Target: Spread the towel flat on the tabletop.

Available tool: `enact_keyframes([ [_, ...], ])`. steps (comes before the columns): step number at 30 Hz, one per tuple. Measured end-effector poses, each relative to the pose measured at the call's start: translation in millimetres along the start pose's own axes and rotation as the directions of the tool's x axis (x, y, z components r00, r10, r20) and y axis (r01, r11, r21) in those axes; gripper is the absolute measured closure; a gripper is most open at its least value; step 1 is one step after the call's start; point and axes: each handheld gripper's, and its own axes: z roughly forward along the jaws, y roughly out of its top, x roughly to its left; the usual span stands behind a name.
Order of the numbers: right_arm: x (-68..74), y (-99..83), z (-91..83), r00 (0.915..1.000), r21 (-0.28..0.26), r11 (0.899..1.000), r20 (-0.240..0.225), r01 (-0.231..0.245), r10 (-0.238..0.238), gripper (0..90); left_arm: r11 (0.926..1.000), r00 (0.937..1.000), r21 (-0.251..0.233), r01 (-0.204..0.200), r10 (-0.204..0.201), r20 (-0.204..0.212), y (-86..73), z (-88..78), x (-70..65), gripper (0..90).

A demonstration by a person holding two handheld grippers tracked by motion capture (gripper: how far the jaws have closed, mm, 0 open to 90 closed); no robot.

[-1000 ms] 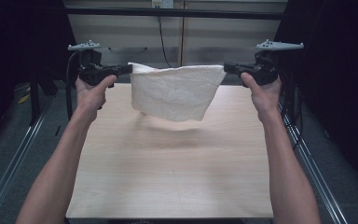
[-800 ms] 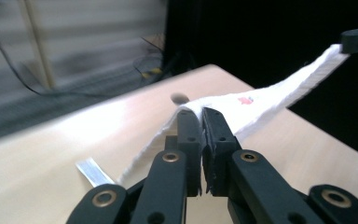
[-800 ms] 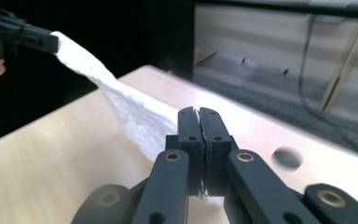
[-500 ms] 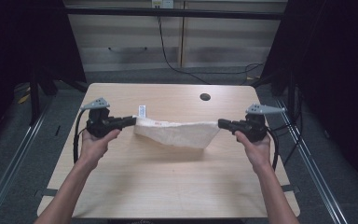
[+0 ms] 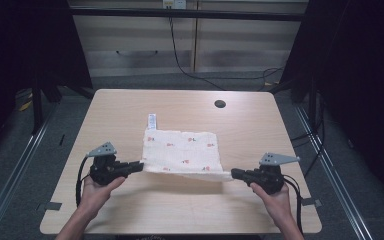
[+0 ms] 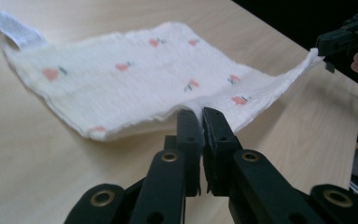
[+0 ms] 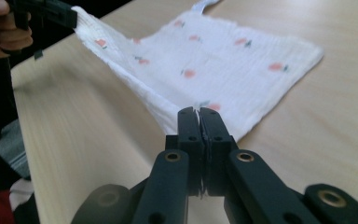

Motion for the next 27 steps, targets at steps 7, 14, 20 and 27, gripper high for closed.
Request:
enact_keyframes([
  [7, 10.1, -30.7, 2.5, 1.0, 0.087, 0.996, 0.006, -0.001, 0.0, 88.7, 0.9978, 0.9999, 0.066, -0.009, 0.009, 0.007, -31.1, 4.7, -13.3, 84.6],
  [14, 16.3, -41.5, -7.1, 0.9994, 0.093, 0.996, 0.033, -0.009, 0.006, 87.6, 0.9981, 0.9997, 0.061, 0.001, -0.003, 0.024, -48.9, -3.4, -12.4, 79.6],
  [20, 30.1, -54.9, -12.3, 0.9999, 0.124, 0.992, 0.016, -0.002, 0.0, 83.9, 0.9991, 0.9997, 0.039, 0.018, -0.019, 0.014, -46.6, -4.3, -10.7, 77.4],
  [27, 22.9, -57.2, -24.9, 0.9983, 0.087, 0.995, 0.048, -0.038, 0.034, 77.6, 0.9994, 1.0, 0.033, 0.006, -0.007, 0.004, -40.1, -2.9, -11.1, 74.4],
])
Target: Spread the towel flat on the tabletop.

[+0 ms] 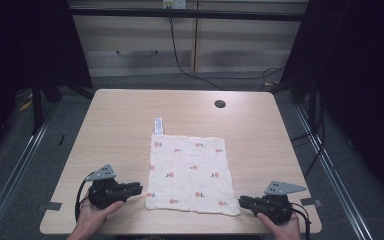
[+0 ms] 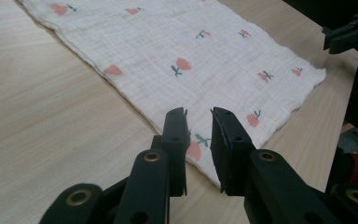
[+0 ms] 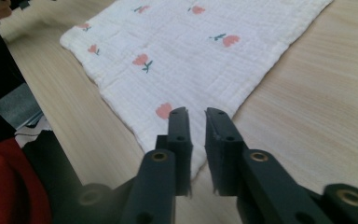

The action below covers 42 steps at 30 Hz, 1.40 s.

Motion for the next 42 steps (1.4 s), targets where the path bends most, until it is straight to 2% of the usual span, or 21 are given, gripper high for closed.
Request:
enact_keyframes([
  [2, 0.6, 0.8, -0.9, 0.9998, -0.01, 1.0, -0.016, 0.006, -0.007, 77.7, 1.0, 1.0, -0.005, 0.0, 0.0, -0.008, 2.2, -0.2, 1.4, 74.0],
  [6, 1.4, 8.8, 3.5, 0.9998, -0.002, 1.0, -0.006, 0.021, -0.021, 72.0, 1.0, 0.9998, -0.002, 0.003, -0.003, -0.019, 10.0, 3.6, 4.6, 72.4],
  [9, -0.9, 22.7, 8.1, 0.9995, -0.03, 0.999, -0.011, 0.029, -0.029, 64.9, 1.0, 0.9995, 0.005, -0.008, 0.008, -0.03, 20.0, 10.0, 7.5, 67.5],
  [10, -1.8, 28.3, 10.4, 0.9995, -0.041, 0.999, -0.011, 0.03, -0.031, 60.8, 1.0, 0.9998, 0.0, -0.001, 0.001, -0.018, 23.3, 12.5, 8.9, 65.9],
  [14, -9.6, 50.0, 23.5, 0.999, -0.048, 0.998, 0.005, 0.045, -0.045, 56.3, 0.9994, 0.9993, 0.007, -0.034, 0.035, -0.012, 35.3, 24.6, 12.2, 64.5],
  [16, -14.4, 59.3, 30.6, 0.9988, -0.048, 0.998, 0.013, 0.048, -0.048, 55.2, 0.9993, 0.9993, 0.024, -0.031, 0.031, -0.02, 39.1, 30.8, 13.6, 64.1],
  [18, -18.5, 66.6, 37.3, 0.9982, -0.045, 0.997, 0.021, 0.057, -0.056, 55.2, 0.9986, 0.9988, 0.03, -0.043, 0.044, -0.021, 42.5, 35.8, 14.3, 62.8],
  [23, -27.6, 74.3, 55.2, 0.998, -0.01, 0.998, 0.016, 0.062, -0.062, 60.4, 0.9994, 0.9997, 0.024, -0.023, 0.023, -0.002, 47.0, 49.3, 24.1, 60.0],
  [27, -32.3, 76.7, 69.1, 0.9967, 0.025, 0.997, 0.016, 0.079, -0.079, 61.8, 0.9985, 0.9999, 0.052, -0.016, 0.016, 0.006, 52.2, 63.0, 32.3, 55.7],
  [29, -36.7, 78.0, 75.5, 0.9977, 0.026, 0.997, 0.011, 0.066, -0.067, 61.7, 0.9984, 0.9997, 0.051, -0.025, 0.025, -0.001, 54.2, 68.6, 33.3, 56.2],
  [34, -47.9, 78.4, 89.9, 0.9989, 0.057, 0.997, 0.018, 0.042, -0.043, 65.1, 0.9927, 0.9979, 0.105, -0.059, 0.061, -0.022, 51.0, 84.8, 34.0, 61.4],
  [36, -49.5, 77.5, 94.4, 0.9991, 0.069, 0.997, 0.021, 0.036, -0.038, 66.0, 0.992, 0.9979, 0.113, -0.058, 0.061, -0.024, 49.4, 87.6, 35.1, 63.4],
  [42, -46.1, 77.1, 103.7, 0.9974, 0.105, 0.992, 0.024, 0.065, -0.067, 67.7, 0.9882, 0.9964, 0.134, -0.075, 0.079, -0.029, 45.2, 91.8, 34.4, 68.1],
])
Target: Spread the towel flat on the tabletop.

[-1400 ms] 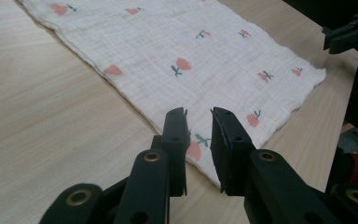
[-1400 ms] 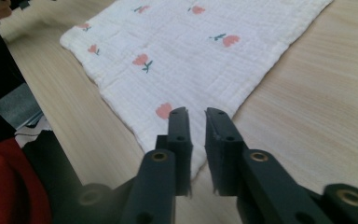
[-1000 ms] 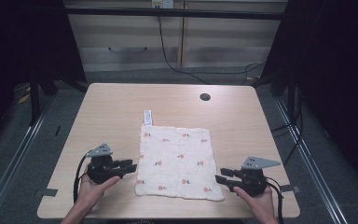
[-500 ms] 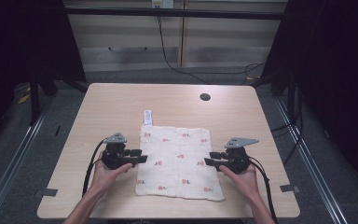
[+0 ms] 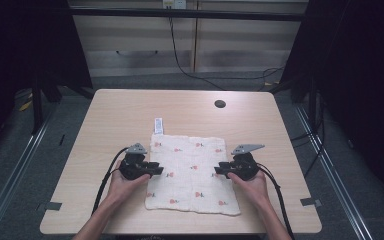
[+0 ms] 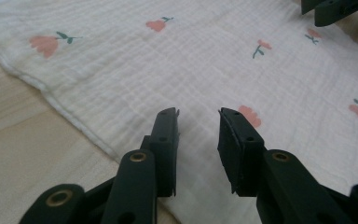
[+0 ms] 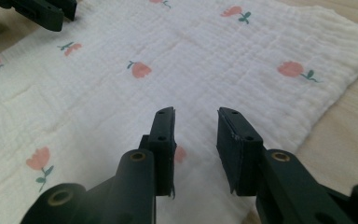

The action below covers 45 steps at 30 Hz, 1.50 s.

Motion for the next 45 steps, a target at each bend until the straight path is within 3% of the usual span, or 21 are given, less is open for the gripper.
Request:
enact_keyframes([
  [4, 1.7, -2.8, 6.4, 0.9999, 0.032, 0.999, 0.001, 0.014, -0.014, 67.9, 1.0, 1.0, 0.001, -0.005, 0.005, -0.001, -2.5, 1.3, -0.8, 69.3],
  [15, 9.6, -12.9, 1.2, 0.9999, 0.015, 1.0, -0.013, 0.005, -0.005, 69.7, 1.0, 0.9999, -0.005, 0.008, -0.008, 0.01, -13.1, -6.1, -7.8, 72.1],
  [22, 18.7, -17.1, -3.1, 0.9993, 0.034, 0.999, -0.031, 0.022, -0.021, 71.0, 0.9998, 0.9996, 0.007, -0.021, 0.021, 0.019, -24.1, -16.0, -18.0, 72.8],
  [28, 22.0, -21.5, -6.5, 0.9988, 0.035, 0.999, -0.047, 0.014, -0.013, 71.8, 1.0, 0.9996, 0.001, -0.001, 0.001, 0.029, -29.9, -21.0, -19.6, 72.4],
  [32, 28.9, -23.4, -10.4, 0.9981, 0.059, 0.997, -0.043, 0.046, -0.044, 71.7, 1.0, 0.9994, 0.006, 0.0, 0.0, 0.034, -29.8, -21.3, -21.8, 69.2],
  [38, 22.9, -22.0, -8.8, 0.998, 0.049, 0.999, -0.061, 0.017, -0.014, 70.8, 0.9999, 0.9989, 0.005, 0.012, -0.012, 0.046, -29.5, -21.1, -20.6, 67.7],
  [40, 21.8, -19.0, -9.2, 0.9982, 0.055, 0.998, -0.054, 0.028, -0.025, 68.9, 0.9999, 0.9986, 0.006, 0.015, -0.015, 0.051, -29.9, -21.5, -20.4, 67.1],
  [45, 5.5, -6.4, -16.0, 0.9994, 0.002, 1.0, -0.035, -0.004, 0.004, 68.1, 0.9997, 0.9973, 0.002, 0.026, -0.026, 0.069, -30.6, -22.0, -17.7, 66.5],
])
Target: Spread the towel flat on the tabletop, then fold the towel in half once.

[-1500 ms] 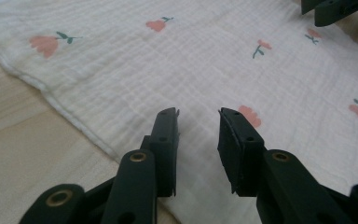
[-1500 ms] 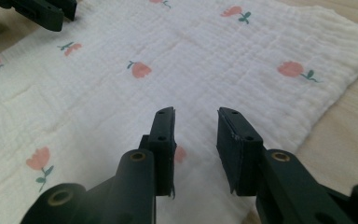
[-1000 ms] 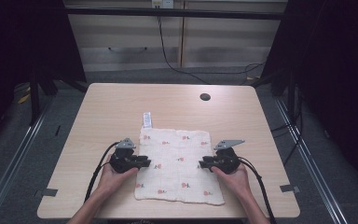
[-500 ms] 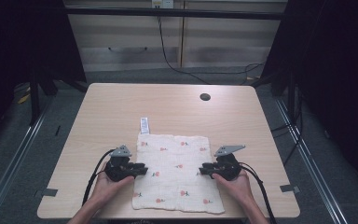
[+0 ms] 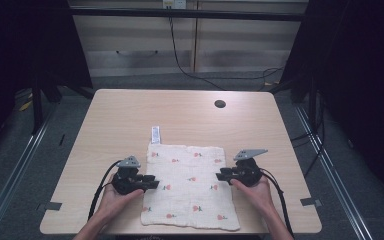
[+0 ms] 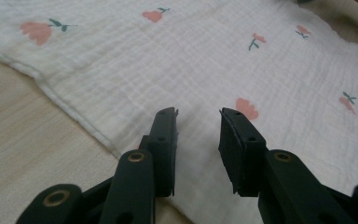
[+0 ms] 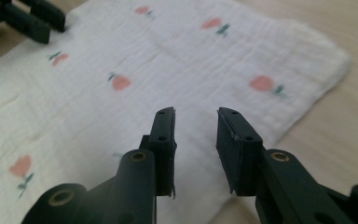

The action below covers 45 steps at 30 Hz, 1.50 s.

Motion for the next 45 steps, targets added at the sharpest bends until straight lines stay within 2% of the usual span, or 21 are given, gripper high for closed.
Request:
enact_keyframes([
  [4, -24.2, 15.4, -0.7, 0.9989, -0.031, 0.999, 0.031, -0.033, 0.034, 67.5, 0.9999, 0.9999, 0.001, -0.014, 0.014, -0.002, 0.7, 0.4, 0.3, 66.5],
  [8, -44.3, 30.4, 3.5, 0.9973, -0.041, 0.998, 0.054, -0.047, 0.049, 67.1, 1.0, 1.0, -0.007, -0.002, 0.002, 0.009, 0.4, 0.8, 2.6, 66.6],
  [11, -52.7, 38.5, 9.2, 0.9966, -0.041, 0.998, 0.064, -0.05, 0.053, 66.3, 0.9999, 0.9999, -0.005, -0.01, 0.01, 0.007, 0.6, 0.7, 2.6, 66.6],
  [15, -59.4, 44.0, 23.4, 0.9956, -0.006, 0.999, 0.079, -0.05, 0.051, 65.3, 0.9999, 0.9999, -0.006, -0.012, 0.012, 0.008, 0.7, 0.9, 2.8, 66.5],
  [17, -61.6, 45.2, 28.8, 0.9937, -0.007, 0.998, 0.093, -0.063, 0.063, 65.1, 0.9999, 0.9999, -0.006, -0.012, 0.012, 0.009, 0.9, 1.1, 2.9, 66.4],
  [19, -65.0, 45.1, 32.1, 0.9932, -0.022, 0.997, 0.084, -0.079, 0.08, 64.8, 0.9999, 0.9998, -0.004, -0.016, 0.016, 0.006, 1.0, 1.1, 2.6, 66.4],
  [22, -67.5, 43.6, 37.3, 0.9915, 0.003, 0.996, 0.096, -0.089, 0.088, 63.8, 0.9998, 0.9998, 0.0, -0.022, 0.022, 0.0, 1.5, 1.3, 0.9, 66.0],
  [31, -70.7, 41.3, 45.0, 0.9901, -0.009, 0.996, 0.108, -0.089, 0.089, 63.7, 0.9999, 0.9998, -0.005, -0.016, 0.016, 0.011, 1.3, 1.4, 2.7, 65.7],
  [37, -69.4, 40.0, 46.7, 0.9923, -0.005, 0.997, 0.095, -0.08, 0.08, 84.1, 0.9999, 0.9998, 0.001, -0.017, 0.017, 0.011, 1.3, 0.7, 1.6, 64.3],
  [42, -66.0, 37.9, 45.9, 0.9935, -0.02, 0.997, 0.082, -0.078, 0.08, 87.1, 0.9995, 0.9997, 0.016, -0.026, 0.026, 0.003, 2.6, -1.4, -0.4, 59.5],
  [45, -64.3, 38.9, 42.9, 0.9939, -0.033, 0.996, 0.076, -0.078, 0.08, 87.2, 0.9991, 1.0, -0.041, -0.009, 0.009, -0.001, 8.3, -11.5, 5.7, 57.8],
])
